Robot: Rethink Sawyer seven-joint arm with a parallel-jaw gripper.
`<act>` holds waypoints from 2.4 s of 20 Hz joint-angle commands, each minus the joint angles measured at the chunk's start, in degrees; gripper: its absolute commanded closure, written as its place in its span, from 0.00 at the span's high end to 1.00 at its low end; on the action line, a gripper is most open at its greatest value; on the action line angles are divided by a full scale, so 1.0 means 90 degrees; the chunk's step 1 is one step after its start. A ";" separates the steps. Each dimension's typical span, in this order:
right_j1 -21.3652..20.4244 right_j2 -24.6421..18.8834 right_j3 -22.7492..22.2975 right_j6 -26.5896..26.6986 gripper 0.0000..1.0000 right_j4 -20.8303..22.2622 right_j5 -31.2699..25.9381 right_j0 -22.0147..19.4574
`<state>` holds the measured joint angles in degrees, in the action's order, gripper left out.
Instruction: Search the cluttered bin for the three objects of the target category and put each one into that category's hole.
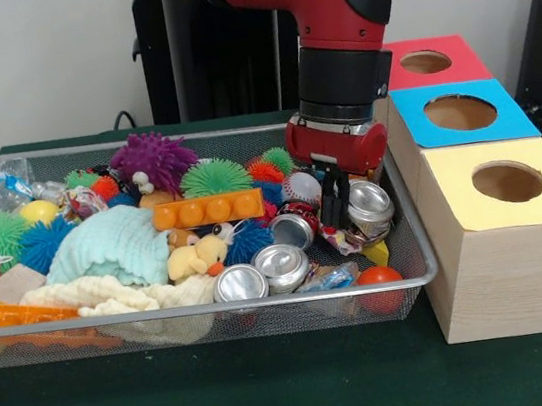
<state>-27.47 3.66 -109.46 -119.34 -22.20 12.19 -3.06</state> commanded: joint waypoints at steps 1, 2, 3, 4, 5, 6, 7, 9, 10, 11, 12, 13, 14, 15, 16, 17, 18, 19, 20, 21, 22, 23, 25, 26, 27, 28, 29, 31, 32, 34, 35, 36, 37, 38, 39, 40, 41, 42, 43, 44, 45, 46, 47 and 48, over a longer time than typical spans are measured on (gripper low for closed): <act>0.0284 -0.0608 -0.0213 -0.1135 0.00 0.0025 -0.0477 -0.0053; 0.0300 -0.0612 -0.0217 -0.1147 0.00 0.0027 -0.0446 -0.0043; 0.0284 -0.0606 -0.0231 -0.1152 0.00 0.0019 -0.0461 -0.0035; 0.0286 -0.0590 -0.0224 -0.1147 0.00 0.0008 -0.0467 -0.0015; 0.0240 -0.0566 -0.0249 -0.1146 0.00 -0.0016 -0.0518 0.0008; 0.0173 -0.0529 -0.0284 -0.1146 0.00 -0.0042 -0.0577 0.0048; 0.0107 -0.0492 -0.0320 -0.1145 0.00 -0.0068 -0.0636 0.0089; -0.0151 -0.0303 -0.0392 -0.1080 0.00 -0.0119 -0.0829 0.0242; -0.0253 -0.0178 -0.0405 -0.1055 0.00 -0.0180 -0.0954 0.0358; -0.0473 0.0033 -0.0429 -0.1018 0.00 -0.0283 -0.1281 0.0529; -0.0580 0.0151 -0.0417 -0.0987 0.00 -0.0305 -0.1457 0.0608; -0.0760 0.0376 -0.0383 -0.0969 0.00 -0.0356 -0.1794 0.0773; -0.0826 0.0472 -0.0359 -0.0975 0.00 -0.0357 -0.1948 0.0841; -0.0977 0.0663 -0.0307 -0.0984 0.00 -0.0356 -0.2275 0.0968; -0.1071 0.0828 -0.0241 -0.0997 0.00 -0.0327 -0.2515 0.1075; -0.1164 0.0993 -0.0175 -0.1010 0.00 -0.0299 -0.2755 0.1182; -0.1222 0.1143 -0.0074 -0.1033 0.00 -0.0247 -0.2990 0.1266; -0.1279 0.1293 0.0027 -0.1056 0.00 -0.0195 -0.3226 0.1350; -0.1336 0.1444 0.0128 -0.1079 0.00 -0.0143 -0.3462 0.1434; -0.1406 0.1587 0.0225 -0.1108 0.00 -0.0080 -0.3702 0.1512; -0.1432 0.1641 0.0277 -0.1128 0.00 -0.0048 -0.3831 0.1536; -0.1459 0.1695 0.0330 -0.1148 0.00 -0.0017 -0.3959 0.1560; -0.1488 0.1674 0.0318 -0.1144 0.00 -0.0007 -0.3985 0.1537; -0.1467 0.1636 0.0288 -0.1147 0.00 -0.0020 -0.3918 0.1525; -0.1483 0.1605 0.0262 -0.1130 0.00 -0.0022 -0.3880 0.1500; -0.1460 0.1555 0.0192 -0.1130 0.00 -0.0033 -0.3772 0.1487; -0.1474 0.1540 0.0174 -0.1121 0.00 -0.0032 -0.3766 0.1474; -0.1468 0.1503 0.0174 -0.1084 0.00 -0.0027 -0.3744 0.1416; -0.1465 0.1484 0.0149 -0.1083 0.00 -0.0032 -0.3713 0.1409; -0.1456 0.1451 0.0134 -0.1056 0.00 -0.0030 -0.3676 0.1374; -0.1446 0.1422 0.0128 -0.1009 0.00 -0.0012 -0.3618 0.1328; -0.1411 0.1399 0.0147 -0.0992 0.00 -0.0010 -0.3593 0.1296; -0.1392 0.1346 0.0131 -0.0933 0.00 0.0012 -0.3499 0.1225; -0.1374 0.1308 0.0130 -0.0874 0.00 0.0046 -0.3427 0.1166; -0.1356 0.1271 0.0129 -0.0814 0.00 0.0081 -0.3356 0.1106; -0.1325 0.1293 0.0183 -0.0787 1.00 0.0133 -0.3388 0.1100; -0.1329 0.1273 0.0158 -0.0790 1.00 0.0141 -0.3276 0.1079; -0.1333 0.1253 0.0134 -0.0793 1.00 0.0149 -0.3165 0.1058; -0.1337 0.1232 0.0110 -0.0796 1.00 0.0157 -0.3054 0.1038; -0.1320 0.1219 0.0115 -0.0789 1.00 0.0173 -0.3001 0.1015; -0.1296 0.1237 0.0127 -0.0809 1.00 0.0180 -0.2960 0.1028; -0.1276 0.1136 0.0095 -0.0788 1.00 0.0188 -0.2834 0.0958; -0.1255 0.1034 0.0063 -0.0766 1.00 0.0196 -0.2707 0.0888; -0.1207 0.0972 0.0056 -0.0736 1.00 0.0219 -0.2608 0.0803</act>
<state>-40.50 17.39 -108.90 -119.34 -22.46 -16.81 7.18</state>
